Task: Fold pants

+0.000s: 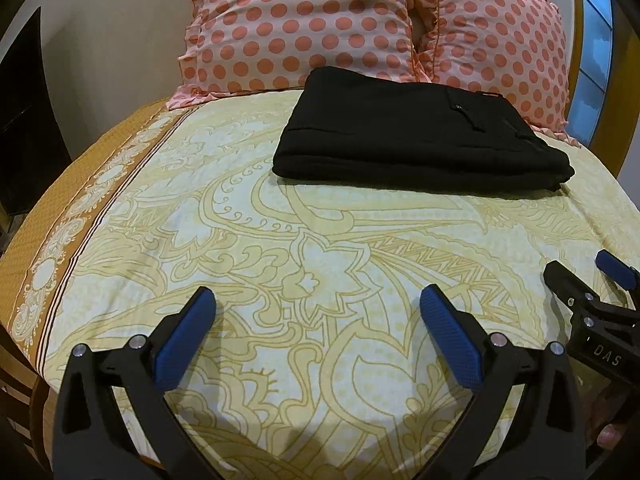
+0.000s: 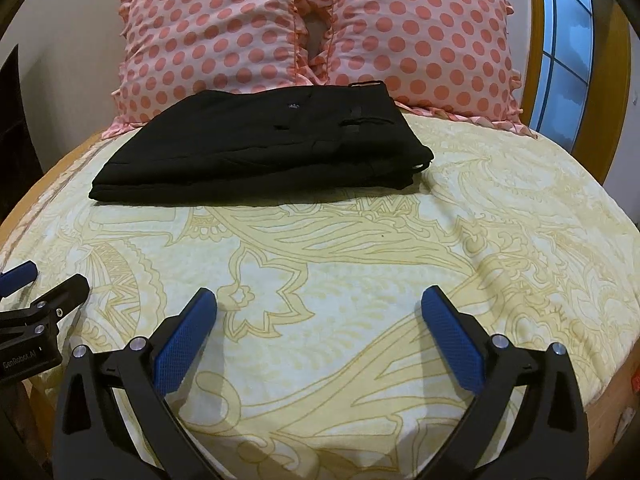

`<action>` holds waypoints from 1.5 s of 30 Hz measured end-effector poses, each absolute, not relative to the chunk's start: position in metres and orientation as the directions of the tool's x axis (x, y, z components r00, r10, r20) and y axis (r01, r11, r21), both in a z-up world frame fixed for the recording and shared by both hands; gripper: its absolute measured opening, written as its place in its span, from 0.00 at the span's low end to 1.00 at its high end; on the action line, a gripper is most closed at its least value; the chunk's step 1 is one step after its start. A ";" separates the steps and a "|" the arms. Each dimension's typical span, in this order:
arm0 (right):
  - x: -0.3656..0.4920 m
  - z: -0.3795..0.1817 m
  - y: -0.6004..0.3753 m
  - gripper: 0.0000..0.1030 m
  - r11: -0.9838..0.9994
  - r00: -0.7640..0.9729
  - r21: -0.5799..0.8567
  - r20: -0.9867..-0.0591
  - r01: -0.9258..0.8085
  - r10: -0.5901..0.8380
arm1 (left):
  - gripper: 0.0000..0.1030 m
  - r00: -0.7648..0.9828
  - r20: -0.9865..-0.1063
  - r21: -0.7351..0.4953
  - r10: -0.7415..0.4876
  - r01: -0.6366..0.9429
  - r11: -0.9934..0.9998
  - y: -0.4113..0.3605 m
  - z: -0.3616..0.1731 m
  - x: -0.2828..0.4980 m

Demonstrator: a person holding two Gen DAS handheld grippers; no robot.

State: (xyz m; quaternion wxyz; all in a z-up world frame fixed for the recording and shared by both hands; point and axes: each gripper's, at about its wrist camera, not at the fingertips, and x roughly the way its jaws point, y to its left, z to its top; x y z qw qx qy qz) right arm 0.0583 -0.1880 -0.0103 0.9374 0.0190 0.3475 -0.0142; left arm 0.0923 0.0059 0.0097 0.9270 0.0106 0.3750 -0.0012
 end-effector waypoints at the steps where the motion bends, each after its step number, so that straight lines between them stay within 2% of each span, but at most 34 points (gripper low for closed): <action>1: 0.058 -0.010 -0.188 0.99 0.999 0.758 0.026 -0.652 0.039 -0.013 | 0.98 0.719 -0.695 0.018 0.006 0.010 1.000 0.006 0.010 0.092; 45: 0.057 -0.009 -0.185 0.99 0.999 0.765 0.024 -0.644 0.027 -0.005 | 0.98 0.726 -0.688 0.017 0.005 0.008 1.000 0.003 0.008 0.092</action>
